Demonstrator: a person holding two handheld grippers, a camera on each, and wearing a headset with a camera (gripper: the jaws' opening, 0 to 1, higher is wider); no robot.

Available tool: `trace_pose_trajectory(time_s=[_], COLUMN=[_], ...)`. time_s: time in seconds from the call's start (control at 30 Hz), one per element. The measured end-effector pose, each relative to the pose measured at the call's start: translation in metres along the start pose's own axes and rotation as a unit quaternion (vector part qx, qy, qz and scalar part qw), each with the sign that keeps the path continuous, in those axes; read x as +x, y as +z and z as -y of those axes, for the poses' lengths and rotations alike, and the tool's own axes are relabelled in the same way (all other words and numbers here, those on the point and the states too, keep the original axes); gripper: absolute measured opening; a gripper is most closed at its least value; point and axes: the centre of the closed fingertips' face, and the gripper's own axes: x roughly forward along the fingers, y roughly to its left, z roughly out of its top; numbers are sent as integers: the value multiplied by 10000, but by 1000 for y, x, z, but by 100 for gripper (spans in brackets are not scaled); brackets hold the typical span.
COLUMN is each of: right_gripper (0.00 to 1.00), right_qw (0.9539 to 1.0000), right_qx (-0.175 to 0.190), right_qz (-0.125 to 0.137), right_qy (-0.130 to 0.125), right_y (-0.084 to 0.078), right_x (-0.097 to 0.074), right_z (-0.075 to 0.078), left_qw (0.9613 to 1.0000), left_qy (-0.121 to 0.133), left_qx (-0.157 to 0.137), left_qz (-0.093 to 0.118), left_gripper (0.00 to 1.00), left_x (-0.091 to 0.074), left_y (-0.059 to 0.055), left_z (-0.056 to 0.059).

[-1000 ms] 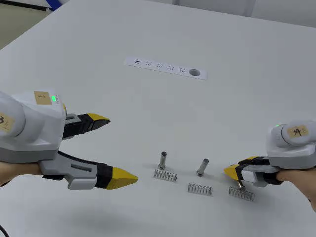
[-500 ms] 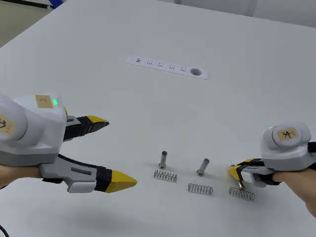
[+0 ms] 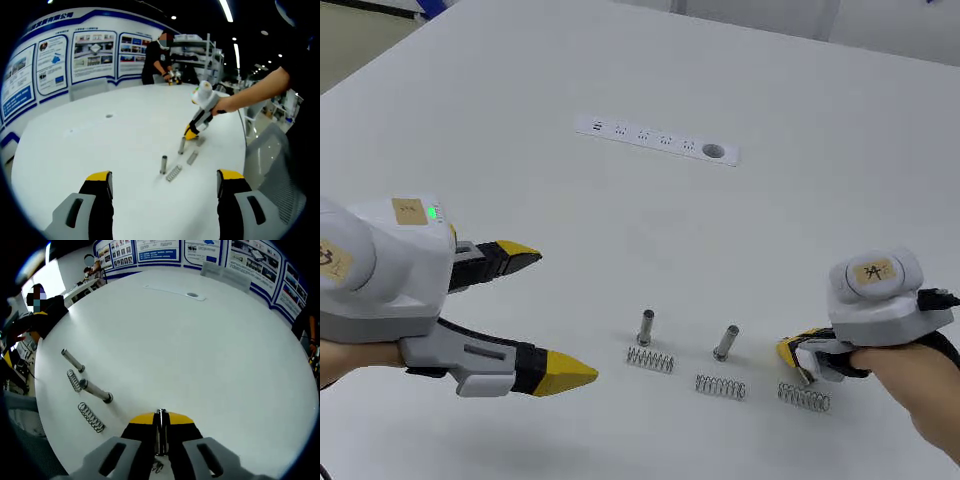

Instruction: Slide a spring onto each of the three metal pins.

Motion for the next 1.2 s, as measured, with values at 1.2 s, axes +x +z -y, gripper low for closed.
trace_pose_trajectory(time_s=[1.2], right_gripper=[8], right_qw=[9970], right_qx=[-95], right_qz=[758], right_qy=[-86], right_y=[13], right_x=[-21], right_z=[-7], left_qw=[9999], left_qy=[119], left_qx=[15], left_qz=[38], left_gripper=[87], left_x=[-10], left_y=[5], left_z=[1])
